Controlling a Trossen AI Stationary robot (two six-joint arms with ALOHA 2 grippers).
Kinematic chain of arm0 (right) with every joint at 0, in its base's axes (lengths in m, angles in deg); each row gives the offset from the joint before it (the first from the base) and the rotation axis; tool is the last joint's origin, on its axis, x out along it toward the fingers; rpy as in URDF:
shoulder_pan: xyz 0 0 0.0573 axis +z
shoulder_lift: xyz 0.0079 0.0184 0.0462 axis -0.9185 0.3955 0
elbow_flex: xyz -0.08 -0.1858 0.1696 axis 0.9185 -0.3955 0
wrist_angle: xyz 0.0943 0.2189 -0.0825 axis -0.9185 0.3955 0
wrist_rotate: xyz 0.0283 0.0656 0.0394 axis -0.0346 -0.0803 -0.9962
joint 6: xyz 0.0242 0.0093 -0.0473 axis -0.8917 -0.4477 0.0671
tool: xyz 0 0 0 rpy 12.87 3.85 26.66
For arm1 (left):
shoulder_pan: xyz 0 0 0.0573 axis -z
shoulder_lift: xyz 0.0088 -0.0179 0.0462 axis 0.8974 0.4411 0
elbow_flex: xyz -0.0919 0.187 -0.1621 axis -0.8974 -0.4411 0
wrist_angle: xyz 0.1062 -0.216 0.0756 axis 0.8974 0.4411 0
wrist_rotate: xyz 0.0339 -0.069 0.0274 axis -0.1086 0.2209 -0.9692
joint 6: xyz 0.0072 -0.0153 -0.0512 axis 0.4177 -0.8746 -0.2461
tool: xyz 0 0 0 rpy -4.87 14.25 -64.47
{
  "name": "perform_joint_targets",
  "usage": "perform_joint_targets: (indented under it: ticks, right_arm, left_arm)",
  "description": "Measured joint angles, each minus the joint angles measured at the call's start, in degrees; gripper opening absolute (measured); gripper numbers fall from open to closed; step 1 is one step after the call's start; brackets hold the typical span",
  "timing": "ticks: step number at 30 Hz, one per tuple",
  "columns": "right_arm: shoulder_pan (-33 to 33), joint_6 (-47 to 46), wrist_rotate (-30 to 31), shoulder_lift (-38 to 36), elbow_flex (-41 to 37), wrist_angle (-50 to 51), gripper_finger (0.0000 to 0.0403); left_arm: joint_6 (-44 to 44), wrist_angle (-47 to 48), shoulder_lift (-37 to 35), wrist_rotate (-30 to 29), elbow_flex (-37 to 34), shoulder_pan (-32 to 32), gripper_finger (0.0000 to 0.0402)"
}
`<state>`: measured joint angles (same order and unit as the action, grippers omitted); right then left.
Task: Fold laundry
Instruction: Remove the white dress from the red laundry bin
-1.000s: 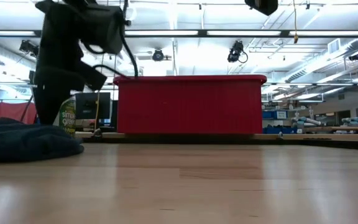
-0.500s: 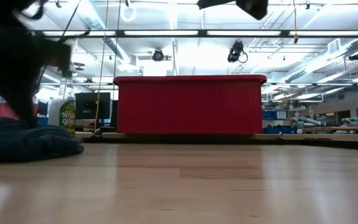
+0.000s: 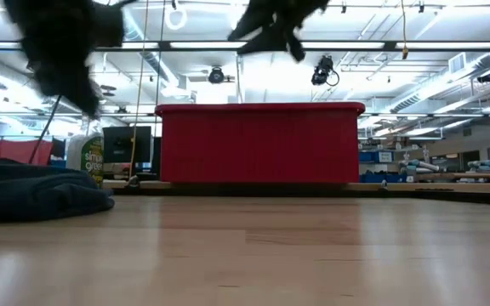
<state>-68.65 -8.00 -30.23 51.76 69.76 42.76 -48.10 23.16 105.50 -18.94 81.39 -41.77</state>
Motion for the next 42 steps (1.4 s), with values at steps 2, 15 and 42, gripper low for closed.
perform_joint_targets:
  ticks: [2, 15, 42]
  right_arm:
    - [-5.78, 0.45, -5.33, 0.00, 1.13, -0.57, 0.0155]
    - [-30.09, 10.16, -10.86, -0.04, 9.25, -2.61, 0.0198]
    - [-52.53, 18.98, -19.37, 11.42, 9.24, -2.07, 0.0197]
  left_arm:
    - [7.20, 2.97, -1.06, -2.58, 2.72, -4.63, 0.0115]
    - [41.02, -9.02, -3.96, 13.03, 14.19, -45.80, 0.0115]
    - [52.26, -5.33, 43.29, 27.03, 66.01, -74.56, 0.0174]
